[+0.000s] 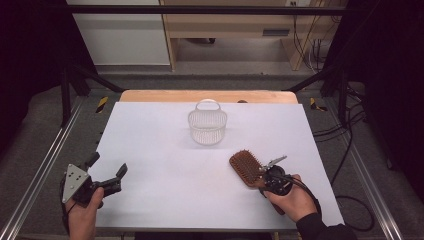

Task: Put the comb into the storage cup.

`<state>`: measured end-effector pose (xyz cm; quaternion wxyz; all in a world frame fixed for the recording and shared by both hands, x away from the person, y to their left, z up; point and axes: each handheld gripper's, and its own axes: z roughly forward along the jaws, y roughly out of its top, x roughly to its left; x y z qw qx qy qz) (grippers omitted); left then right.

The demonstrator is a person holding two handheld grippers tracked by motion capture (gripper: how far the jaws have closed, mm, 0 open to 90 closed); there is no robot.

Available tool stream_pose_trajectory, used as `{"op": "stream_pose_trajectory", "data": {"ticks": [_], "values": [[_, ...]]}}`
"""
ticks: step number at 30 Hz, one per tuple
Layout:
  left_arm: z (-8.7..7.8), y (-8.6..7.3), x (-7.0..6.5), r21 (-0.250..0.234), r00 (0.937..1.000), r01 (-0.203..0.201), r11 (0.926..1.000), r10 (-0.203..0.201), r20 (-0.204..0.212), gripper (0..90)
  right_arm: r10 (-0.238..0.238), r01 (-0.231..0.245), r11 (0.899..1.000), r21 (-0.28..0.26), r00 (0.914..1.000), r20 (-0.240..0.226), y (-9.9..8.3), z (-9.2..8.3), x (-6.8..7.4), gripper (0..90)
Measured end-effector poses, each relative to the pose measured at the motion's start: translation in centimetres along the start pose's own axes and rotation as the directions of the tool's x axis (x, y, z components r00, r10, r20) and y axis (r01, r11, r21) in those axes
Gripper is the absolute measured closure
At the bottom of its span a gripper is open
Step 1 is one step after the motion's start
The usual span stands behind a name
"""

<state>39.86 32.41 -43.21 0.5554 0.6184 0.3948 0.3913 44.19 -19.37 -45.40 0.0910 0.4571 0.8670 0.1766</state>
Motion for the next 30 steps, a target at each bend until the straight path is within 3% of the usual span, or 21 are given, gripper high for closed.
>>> {"op": "stream_pose_trajectory", "data": {"ticks": [6, 11, 17, 20, 25, 30], "values": [[0.1, 0.0, -0.2, 0.003, 0.9999, -0.006, 1.0, 0.006, 0.009, 1.8, 0.003, -0.002, 1.0, 0.02, 0.9985, -0.054, 0.2, 0.1, -0.8, 72.7], [0.0, 0.1, -0.2, 0.002, 0.9999, -0.003, 1.0, 0.003, 0.01, 1.7, -0.027, 0.028, 0.999, 0.017, 0.9979, -0.059, 0.3, 0.0, -0.9, 73.0], [0.1, 0.3, -0.6, 0.002, 0.9996, -0.004, 1.0, 0.004, 0.026, 1.8, -0.036, 0.031, 0.996, -0.087, 0.9983, -0.046, -0.3, -0.5, -1.4, 73.0], [0.1, 0.4, -1.0, 0.007, 0.9992, -0.005, 1.0, 0.005, 0.041, 1.8, -0.03, 0.025, 0.987, -0.156, 0.9991, -0.03, -0.3, -1.0, -1.8, 73.0], [0.6, 0.9, -1.8, 0.04, 0.996, -0.001, 0.9992, -0.003, 0.09, 1.6, -0.024, 0.018, 0.978, -0.21, 0.9995, -0.022, -0.2, -1.6, -2.0, 73.0], [1.0, 2.0, -2.8, 0.034, 0.99, 0.019, 0.9992, -0.023, 0.139, 1.7, -0.011, 0.007, 0.951, -0.308, 0.9999, -0.01, -0.2, -2.3, -2.3, 73.0]]}}
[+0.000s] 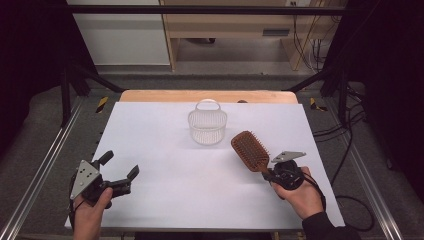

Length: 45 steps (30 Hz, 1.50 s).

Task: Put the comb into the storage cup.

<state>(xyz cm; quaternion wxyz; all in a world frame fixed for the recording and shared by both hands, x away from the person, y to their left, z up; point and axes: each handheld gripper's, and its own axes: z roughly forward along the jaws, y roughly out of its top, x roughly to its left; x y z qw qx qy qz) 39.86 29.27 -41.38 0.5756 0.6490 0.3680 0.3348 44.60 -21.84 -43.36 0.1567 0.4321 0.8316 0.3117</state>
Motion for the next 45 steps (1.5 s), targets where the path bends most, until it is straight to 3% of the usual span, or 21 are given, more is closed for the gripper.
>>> {"op": "stream_pose_trajectory", "data": {"ticks": [4, 16, 24, 28, 32, 39, 45], "values": [[0.7, 0.9, -1.3, 0.008, 0.999, -0.007, 0.9999, 0.007, 0.044, 1.7, 0.01, -0.01, 0.996, -0.09, 0.9999, -0.005, 0.3, -0.2, 0.0, 73.1], [4.2, 1.5, -5.8, 0.024, 0.9888, -0.01, 0.9997, 0.006, 0.149, 1.8, -0.015, 0.008, 0.974, -0.228, 0.9996, -0.025, 1.7, -0.6, 0.8, 73.1], [7.7, 4.6, -8.4, 0.005, 0.9749, -0.029, 0.9996, 0.027, 0.221, 1.8, -0.019, 0.008, 0.948, -0.318, 0.9992, -0.034, 2.7, -1.4, 1.5, 73.1], [9.0, 5.7, -9.8, 0.003, 0.9723, -0.05, 0.9987, 0.048, 0.229, 2.1, -0.033, 0.016, 0.934, -0.356, 0.9986, -0.042, 3.3, -1.5, 1.9, 73.1], [10.3, 5.8, -11.3, -0.009, 0.9705, -0.036, 0.9993, 0.037, 0.238, 2.4, -0.039, 0.018, 0.923, -0.383, 0.9981, -0.047, 3.7, -1.6, 2.3, 73.1], [12.1, 6.5, -13.0, -0.006, 0.9602, -0.021, 0.9998, 0.022, 0.278, 2.3, -0.037, 0.018, 0.899, -0.437, 0.9987, -0.035, 3.8, -2.2, 2.5, 73.1], [12.8, 6.7, -13.7, -0.006, 0.9567, -0.019, 0.9998, 0.02, 0.291, 2.3, -0.041, 0.016, 0.893, -0.45, 0.9981, -0.046, 3.8, -2.0, 2.8, 73.1]]}}
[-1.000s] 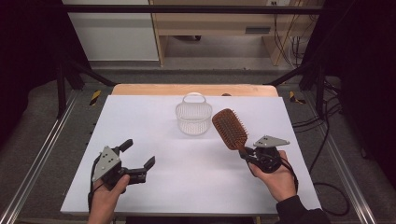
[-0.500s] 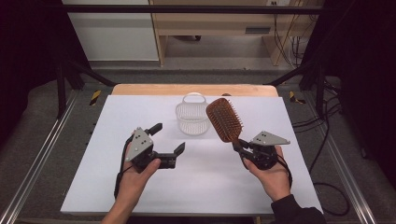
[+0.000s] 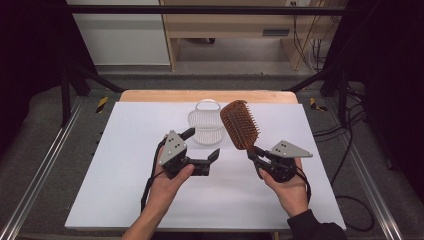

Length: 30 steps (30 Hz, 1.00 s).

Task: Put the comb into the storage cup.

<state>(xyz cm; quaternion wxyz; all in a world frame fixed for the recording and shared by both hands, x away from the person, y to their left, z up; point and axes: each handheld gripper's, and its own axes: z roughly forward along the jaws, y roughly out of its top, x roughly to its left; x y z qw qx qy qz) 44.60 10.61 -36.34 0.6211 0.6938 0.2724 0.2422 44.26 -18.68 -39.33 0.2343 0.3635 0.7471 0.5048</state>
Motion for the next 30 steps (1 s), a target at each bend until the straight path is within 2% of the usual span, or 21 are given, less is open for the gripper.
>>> {"op": "stream_pose_trajectory", "data": {"ticks": [4, 7, 10, 15, 21, 23, 25, 30], "values": [[0.2, -0.1, -0.1, 0.008, 1.0, 0.001, 1.0, -0.001, 0.005, 2.2, -0.005, 0.005, 1.0, -0.01, 1.0, -0.007, 0.0, 0.2, 0.3, 73.1], [0.4, -0.1, -0.1, 0.006, 0.9998, 0.017, 0.9998, -0.017, 0.013, 2.2, -0.008, 0.008, 1.0, -0.022, 0.9999, -0.014, 0.1, 0.3, 0.7, 73.1], [0.6, -0.1, -0.4, 0.024, 0.9993, 0.012, 0.9996, -0.012, 0.034, 2.3, -0.019, 0.018, 0.999, -0.038, 0.9997, -0.013, 0.1, 0.4, 1.1, 73.1], [0.8, 0.1, -0.6, 0.02, 0.9992, 0.014, 0.9997, -0.015, 0.037, 2.2, -0.022, 0.021, 0.998, -0.054, 0.9995, -0.022, 0.1, 0.4, 1.4, 73.1], [1.1, 0.5, -0.3, 0.009, 0.9974, 0.061, 0.9981, -0.062, 0.036, 2.4, -0.044, 0.042, 0.997, -0.06, 0.9983, -0.039, 0.1, 0.8, 2.1, 73.1], [1.2, 0.4, -0.2, 0.011, 0.9967, 0.069, 0.9976, -0.069, 0.043, 2.3, -0.053, 0.05, 0.997, -0.062, 0.9978, -0.04, 0.1, 0.9, 2.4, 73.1], [1.2, 0.4, -0.1, 0.021, 0.9973, 0.059, 0.998, -0.06, 0.043, 2.2, -0.062, 0.059, 0.996, -0.063, 0.9974, -0.039, 0.1, 1.0, 2.8, 73.1], [1.0, 0.5, 0.2, 0.012, 0.9964, 0.076, 0.997, -0.077, 0.036, 2.4, -0.059, 0.055, 0.996, -0.071, 0.9972, -0.047, 0.1, 1.1, 3.1, 73.1]]}}
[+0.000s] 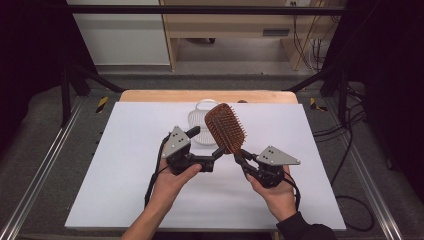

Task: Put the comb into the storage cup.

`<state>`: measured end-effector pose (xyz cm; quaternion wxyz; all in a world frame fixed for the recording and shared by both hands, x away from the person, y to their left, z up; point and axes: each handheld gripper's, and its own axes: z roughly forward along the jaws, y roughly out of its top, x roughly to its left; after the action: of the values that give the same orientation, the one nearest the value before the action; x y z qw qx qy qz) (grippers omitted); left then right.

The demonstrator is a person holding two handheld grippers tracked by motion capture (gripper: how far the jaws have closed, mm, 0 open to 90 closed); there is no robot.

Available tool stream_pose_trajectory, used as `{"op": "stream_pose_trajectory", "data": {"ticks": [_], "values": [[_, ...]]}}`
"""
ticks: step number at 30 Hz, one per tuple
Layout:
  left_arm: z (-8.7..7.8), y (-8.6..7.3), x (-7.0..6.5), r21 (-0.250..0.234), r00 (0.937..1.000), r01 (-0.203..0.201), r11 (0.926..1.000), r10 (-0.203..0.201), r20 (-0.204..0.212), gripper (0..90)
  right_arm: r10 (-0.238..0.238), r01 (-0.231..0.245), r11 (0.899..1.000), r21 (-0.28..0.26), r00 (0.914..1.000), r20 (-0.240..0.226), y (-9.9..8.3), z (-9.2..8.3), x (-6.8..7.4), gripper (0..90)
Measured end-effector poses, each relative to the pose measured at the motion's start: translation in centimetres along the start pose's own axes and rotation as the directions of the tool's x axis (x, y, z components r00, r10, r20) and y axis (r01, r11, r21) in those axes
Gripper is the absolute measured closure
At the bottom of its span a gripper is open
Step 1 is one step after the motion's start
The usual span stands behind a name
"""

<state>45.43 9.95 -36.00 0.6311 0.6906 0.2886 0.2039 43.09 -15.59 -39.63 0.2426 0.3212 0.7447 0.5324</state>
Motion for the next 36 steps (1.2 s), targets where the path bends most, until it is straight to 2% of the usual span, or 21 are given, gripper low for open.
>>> {"op": "stream_pose_trajectory", "data": {"ticks": [3, 7, 15, 21, 28, 34, 36], "values": [[0.1, -0.1, 0.1, 0.011, 0.9999, 0.012, 0.9999, -0.012, 0.009, 2.4, 0.0, 0.0, 1.0, -0.005, 1.0, 0.001, 0.0, 0.0, 0.2, 73.1], [0.0, 0.0, 0.2, -0.008, 0.999, 0.043, 0.999, -0.043, 0.016, 2.6, 0.006, -0.006, 1.0, -0.014, 1.0, -0.005, 0.0, 0.0, 0.3, 73.1], [0.0, 0.1, 0.3, -0.009, 0.9985, 0.052, 0.9986, -0.052, 0.019, 2.7, -0.003, 0.003, 1.0, -0.018, 1.0, -0.008, 0.0, 0.1, 0.6, 73.1], [0.1, 0.3, 0.5, -0.023, 0.9938, 0.105, 0.9942, -0.104, 0.039, 2.7, -0.009, 0.009, 1.0, -0.008, 0.9999, -0.014, -0.1, 0.4, 1.0, 73.1], [0.2, 0.3, 1.0, -0.024, 0.9892, 0.144, 0.9893, -0.143, 0.031, 2.9, -0.011, 0.011, 1.0, -0.004, 0.9998, -0.015, -0.2, 0.6, 1.1, 73.1], [0.4, 0.3, 1.0, -0.019, 0.9886, 0.147, 0.989, -0.146, 0.036, 3.2, -0.017, 0.017, 1.0, -0.001, 0.9996, -0.021, -0.2, 0.7, 1.4, 73.0], [0.5, 0.3, 1.0, -0.022, 0.9863, 0.161, 0.9867, -0.16, 0.039, 3.4, -0.024, 0.024, 1.0, 0.001, 0.9995, -0.022, -0.2, 0.8, 1.5, 73.0]]}}
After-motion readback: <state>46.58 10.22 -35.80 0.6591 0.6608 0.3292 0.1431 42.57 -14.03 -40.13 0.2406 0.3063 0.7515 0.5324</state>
